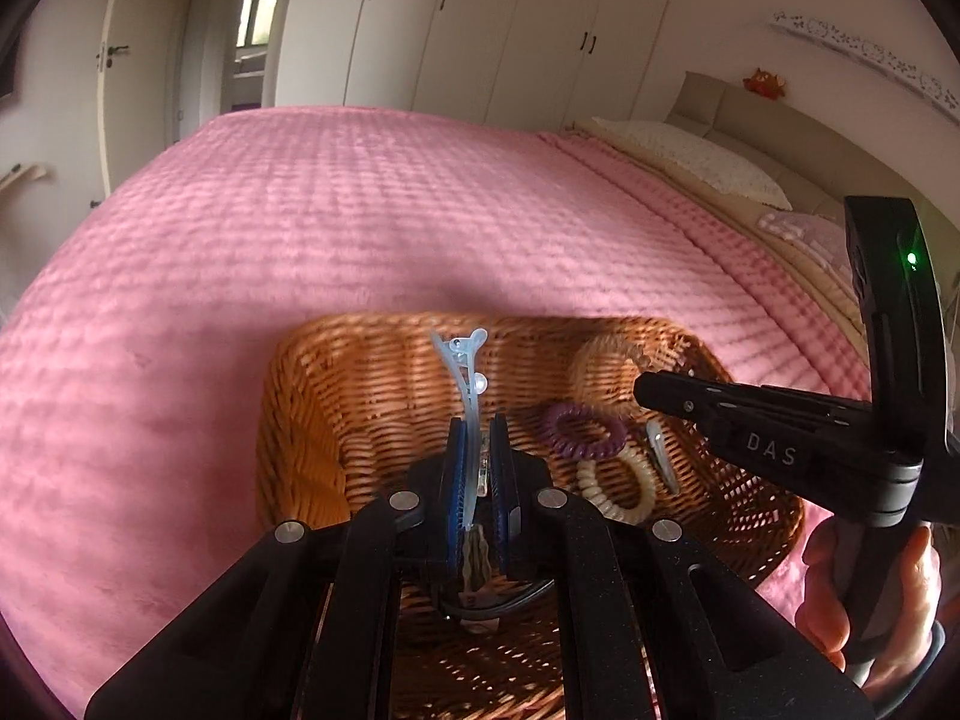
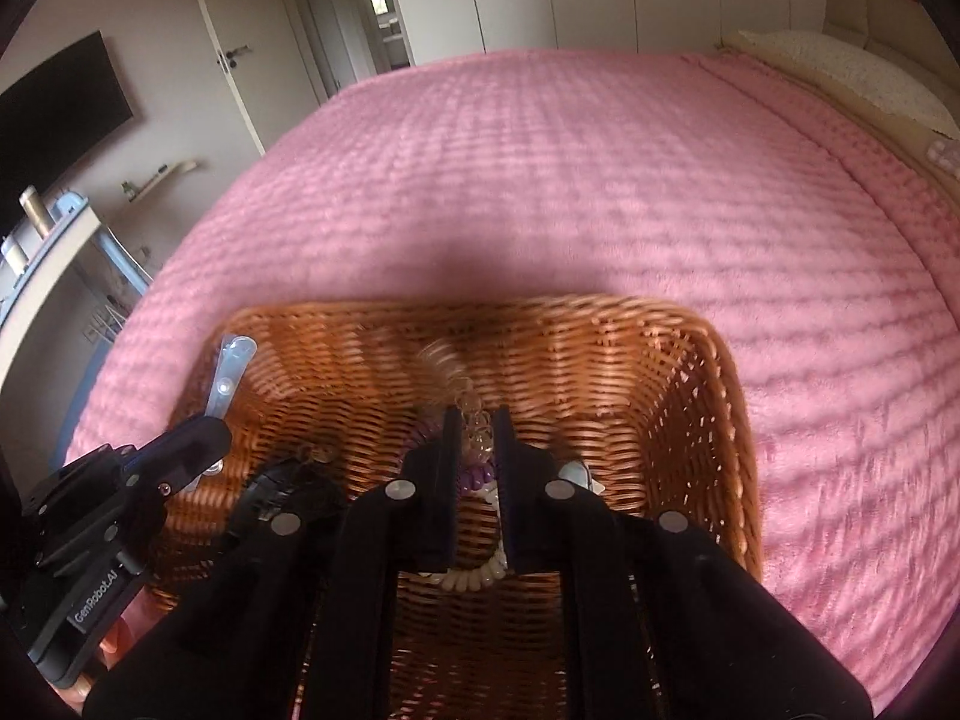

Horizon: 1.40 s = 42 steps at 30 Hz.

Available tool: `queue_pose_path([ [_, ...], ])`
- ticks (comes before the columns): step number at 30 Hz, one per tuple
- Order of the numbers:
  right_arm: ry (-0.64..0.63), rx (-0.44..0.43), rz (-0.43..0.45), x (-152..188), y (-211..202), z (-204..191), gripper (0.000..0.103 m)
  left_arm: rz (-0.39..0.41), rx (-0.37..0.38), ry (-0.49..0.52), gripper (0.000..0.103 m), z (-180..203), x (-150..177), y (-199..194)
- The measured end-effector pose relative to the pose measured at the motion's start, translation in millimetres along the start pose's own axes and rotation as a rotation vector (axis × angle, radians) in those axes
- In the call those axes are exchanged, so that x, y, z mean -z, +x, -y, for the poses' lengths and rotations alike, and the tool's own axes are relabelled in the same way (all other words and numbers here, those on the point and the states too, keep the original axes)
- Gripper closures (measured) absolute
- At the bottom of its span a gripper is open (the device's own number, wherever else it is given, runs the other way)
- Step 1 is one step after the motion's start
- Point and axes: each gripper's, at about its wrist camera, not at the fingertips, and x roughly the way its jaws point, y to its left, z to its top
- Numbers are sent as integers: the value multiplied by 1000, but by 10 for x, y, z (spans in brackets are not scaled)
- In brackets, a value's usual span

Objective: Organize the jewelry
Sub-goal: 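Carry the blue clip and clear hair tie into the basket and open both tools, then withdraw both tools from the basket toward the remaining jewelry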

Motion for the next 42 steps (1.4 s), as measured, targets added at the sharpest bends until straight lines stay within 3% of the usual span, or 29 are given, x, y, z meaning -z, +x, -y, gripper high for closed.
queue_pose_path([
  [12,30,-27,-51,179,-45,56,92,-7,7,3,95,6,58,-8],
  [16,26,-37,-19,297,-318,70,74,54,33,-3,73,51,93,-291],
  [18,18,-49,4,353,-483,55,73,90,42,8,70,100,146,-525],
  [20,10,-63,26,416,-653,36,72,117,41,22,61,143,208,-756],
  [22,-13,-81,60,525,-868,0,51,144,40,33,59,174,286,-987],
  [23,-24,-80,75,565,-935,-15,50,150,46,33,59,173,314,-1058],
  [31,-109,-63,167,1051,-1316,-86,50,169,73,1,59,110,753,-1475],
  [37,-90,-50,141,1366,-1124,35,50,82,103,-85,59,-95,1106,-1257],
  [39,-58,-35,147,1493,-1036,128,61,49,107,-120,59,-151,1211,-1130],
  [42,6,-37,136,1642,-903,279,64,20,114,-145,59,-174,1321,-995],
])
